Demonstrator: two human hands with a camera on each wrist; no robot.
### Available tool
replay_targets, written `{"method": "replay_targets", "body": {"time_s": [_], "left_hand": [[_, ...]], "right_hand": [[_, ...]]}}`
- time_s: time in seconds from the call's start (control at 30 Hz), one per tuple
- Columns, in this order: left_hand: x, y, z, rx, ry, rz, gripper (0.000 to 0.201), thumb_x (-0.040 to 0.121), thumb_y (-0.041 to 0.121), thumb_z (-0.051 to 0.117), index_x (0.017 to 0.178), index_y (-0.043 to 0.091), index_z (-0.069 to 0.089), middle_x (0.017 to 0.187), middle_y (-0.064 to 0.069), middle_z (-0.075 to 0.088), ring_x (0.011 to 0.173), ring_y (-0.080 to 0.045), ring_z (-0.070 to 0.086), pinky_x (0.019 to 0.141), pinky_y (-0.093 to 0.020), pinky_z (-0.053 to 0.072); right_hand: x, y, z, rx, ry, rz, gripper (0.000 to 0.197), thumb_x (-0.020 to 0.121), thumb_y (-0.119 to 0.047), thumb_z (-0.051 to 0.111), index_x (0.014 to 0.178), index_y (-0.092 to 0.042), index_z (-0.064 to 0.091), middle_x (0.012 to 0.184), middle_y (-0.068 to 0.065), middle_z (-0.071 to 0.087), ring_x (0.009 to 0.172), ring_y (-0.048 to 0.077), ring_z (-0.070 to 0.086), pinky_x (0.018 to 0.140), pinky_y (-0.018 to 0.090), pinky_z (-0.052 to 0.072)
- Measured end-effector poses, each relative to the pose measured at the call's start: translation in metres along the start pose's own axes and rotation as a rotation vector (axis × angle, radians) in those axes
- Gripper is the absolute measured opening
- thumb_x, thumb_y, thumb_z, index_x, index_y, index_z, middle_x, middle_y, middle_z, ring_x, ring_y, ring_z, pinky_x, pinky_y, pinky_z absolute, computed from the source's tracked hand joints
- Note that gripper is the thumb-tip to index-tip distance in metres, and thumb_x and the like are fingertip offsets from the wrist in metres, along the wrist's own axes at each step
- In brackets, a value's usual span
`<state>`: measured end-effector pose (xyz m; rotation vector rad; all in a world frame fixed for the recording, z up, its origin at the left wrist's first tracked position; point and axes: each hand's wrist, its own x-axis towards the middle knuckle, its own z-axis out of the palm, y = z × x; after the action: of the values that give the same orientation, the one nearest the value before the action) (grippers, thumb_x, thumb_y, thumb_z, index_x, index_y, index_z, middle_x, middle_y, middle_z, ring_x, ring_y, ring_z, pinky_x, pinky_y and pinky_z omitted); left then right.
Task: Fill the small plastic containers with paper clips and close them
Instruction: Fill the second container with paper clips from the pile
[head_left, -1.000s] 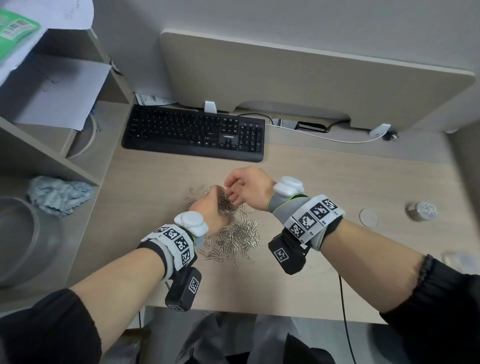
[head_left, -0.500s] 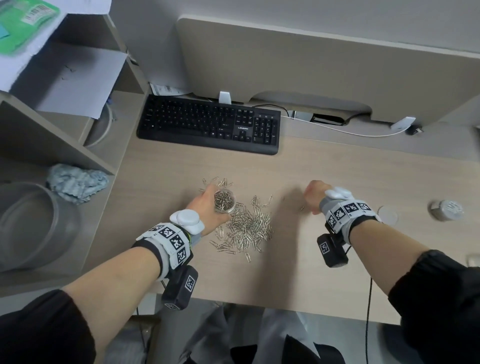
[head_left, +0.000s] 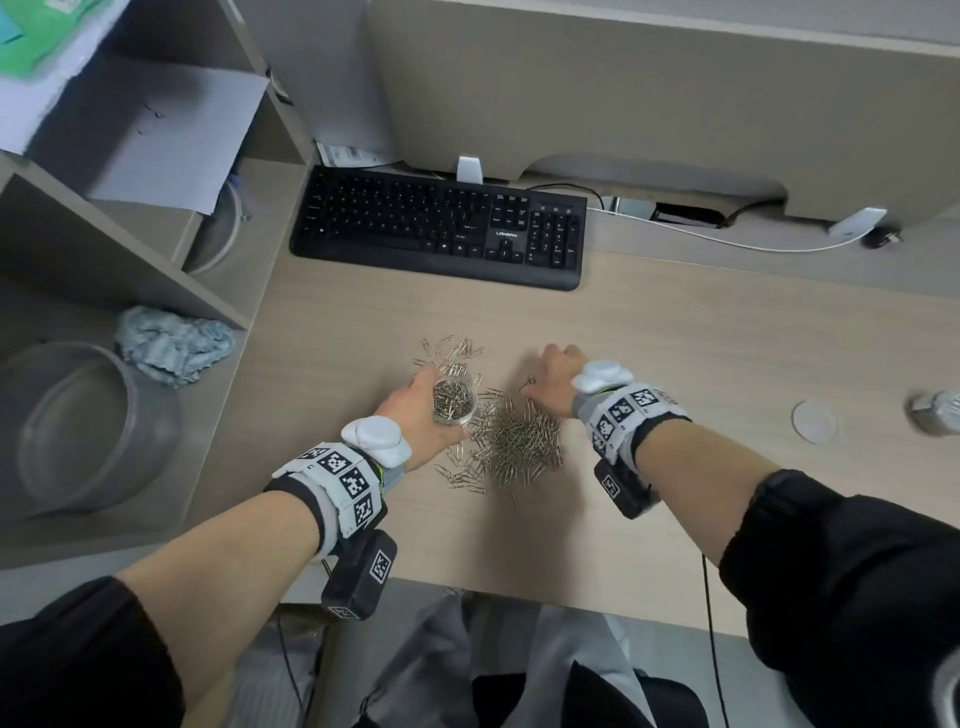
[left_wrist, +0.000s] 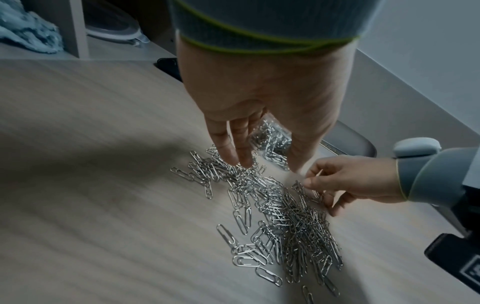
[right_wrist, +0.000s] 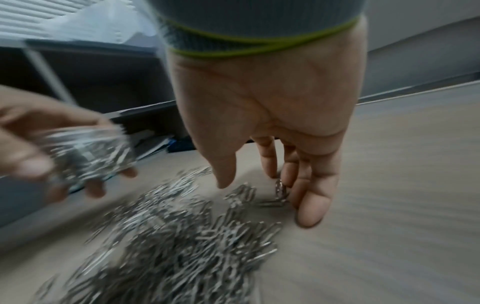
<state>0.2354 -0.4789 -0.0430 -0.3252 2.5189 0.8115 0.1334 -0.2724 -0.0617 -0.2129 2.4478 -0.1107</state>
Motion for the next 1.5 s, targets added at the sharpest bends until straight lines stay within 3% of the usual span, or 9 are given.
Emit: {"method": "replay_targets", "body": {"time_s": [0.1, 0.23, 0.57, 0.73, 0.87, 1.03, 1.2, 1.4, 1.5], "left_hand": [[-0.001, -0.004, -0.003, -0.029, -0.006, -0.017, 0.071, 0.066, 0.046, 0.076, 0.127, 0.029, 0.043, 0.103, 0.002, 0.068, 0.089, -0.023, 0.065, 0.081, -0.042, 0.055], [-0.001, -0.009, -0.007, -0.040, 0.013, -0.012, 0.067, 0.069, 0.041, 0.078, 0.126, 0.028, 0.044, 0.103, 0.001, 0.068, 0.092, -0.024, 0.065, 0.081, -0.041, 0.055], [-0.002, -0.009, -0.008, -0.031, -0.007, -0.022, 0.065, 0.074, 0.038, 0.077, 0.128, 0.024, 0.043, 0.100, -0.002, 0.066, 0.087, -0.026, 0.064, 0.079, -0.041, 0.054], [-0.001, -0.006, -0.006, -0.021, -0.014, -0.014, 0.066, 0.073, 0.039, 0.075, 0.129, 0.026, 0.042, 0.096, -0.001, 0.066, 0.082, -0.024, 0.064, 0.077, -0.042, 0.055], [0.003, 0.001, -0.005, -0.018, -0.013, 0.014, 0.068, 0.073, 0.038, 0.076, 0.130, 0.023, 0.042, 0.099, -0.002, 0.065, 0.084, -0.024, 0.064, 0.077, -0.040, 0.055], [0.006, 0.011, 0.001, 0.001, -0.014, 0.052, 0.071, 0.074, 0.037, 0.078, 0.131, 0.021, 0.039, 0.106, -0.004, 0.062, 0.086, -0.022, 0.062, 0.075, -0.036, 0.053], [0.010, 0.032, 0.003, -0.008, -0.020, 0.132, 0.073, 0.073, 0.034, 0.078, 0.134, 0.019, 0.040, 0.113, -0.004, 0.064, 0.094, -0.025, 0.062, 0.080, -0.036, 0.053], [0.011, 0.045, 0.001, -0.047, -0.006, 0.128, 0.062, 0.071, 0.033, 0.078, 0.120, 0.015, 0.044, 0.102, -0.003, 0.065, 0.088, -0.026, 0.063, 0.073, -0.037, 0.053], [0.012, 0.045, 0.000, -0.056, 0.000, 0.130, 0.056, 0.073, 0.031, 0.077, 0.114, 0.015, 0.043, 0.098, -0.002, 0.062, 0.083, -0.025, 0.059, 0.067, -0.032, 0.045]], "right_hand": [[-0.013, -0.013, 0.015, -0.100, -0.037, -0.155, 0.074, 0.077, -0.066, 0.064, 0.127, -0.016, 0.042, 0.115, 0.007, 0.048, 0.085, 0.026, 0.058, 0.062, 0.035, 0.049], [-0.032, -0.019, 0.030, -0.219, -0.084, -0.224, 0.095, 0.070, -0.067, 0.070, 0.137, -0.015, 0.030, 0.125, 0.009, 0.041, 0.101, 0.030, 0.057, 0.068, 0.039, 0.050], [-0.030, -0.029, 0.033, -0.169, -0.059, -0.192, 0.051, 0.090, 0.001, 0.053, 0.138, -0.004, 0.035, 0.125, 0.017, 0.047, 0.097, 0.032, 0.064, 0.071, 0.035, 0.050], [-0.027, -0.021, 0.015, 0.059, -0.129, -0.109, 0.032, 0.091, 0.006, 0.049, 0.117, -0.008, 0.059, 0.118, 0.010, 0.062, 0.096, 0.030, 0.067, 0.071, 0.032, 0.053], [-0.028, -0.008, 0.004, 0.524, -0.103, 0.030, 0.015, 0.091, 0.001, 0.054, 0.091, -0.012, 0.061, 0.092, 0.011, 0.067, 0.053, 0.022, 0.070, 0.045, 0.030, 0.051], [-0.041, -0.013, -0.029, 0.850, -0.096, -0.028, 0.016, 0.087, 0.009, 0.057, 0.084, -0.007, 0.059, 0.069, 0.012, 0.059, 0.044, 0.023, 0.061, 0.052, 0.036, 0.056], [-0.055, -0.033, -0.053, 0.801, -0.039, -0.174, 0.024, 0.085, 0.009, 0.056, 0.076, -0.013, 0.056, 0.069, 0.005, 0.056, 0.051, 0.027, 0.062, 0.059, 0.045, 0.057], [-0.061, -0.045, -0.062, 0.456, 0.055, -0.319, 0.019, 0.086, -0.001, 0.056, 0.093, -0.014, 0.067, 0.080, -0.007, 0.060, 0.078, 0.027, 0.071, 0.046, 0.008, 0.041], [-0.062, -0.048, -0.063, 0.500, 0.017, -0.331, 0.023, 0.085, 0.001, 0.053, 0.091, -0.014, 0.069, 0.081, 0.005, 0.071, 0.078, 0.028, 0.071, 0.071, 0.026, 0.058]]}}
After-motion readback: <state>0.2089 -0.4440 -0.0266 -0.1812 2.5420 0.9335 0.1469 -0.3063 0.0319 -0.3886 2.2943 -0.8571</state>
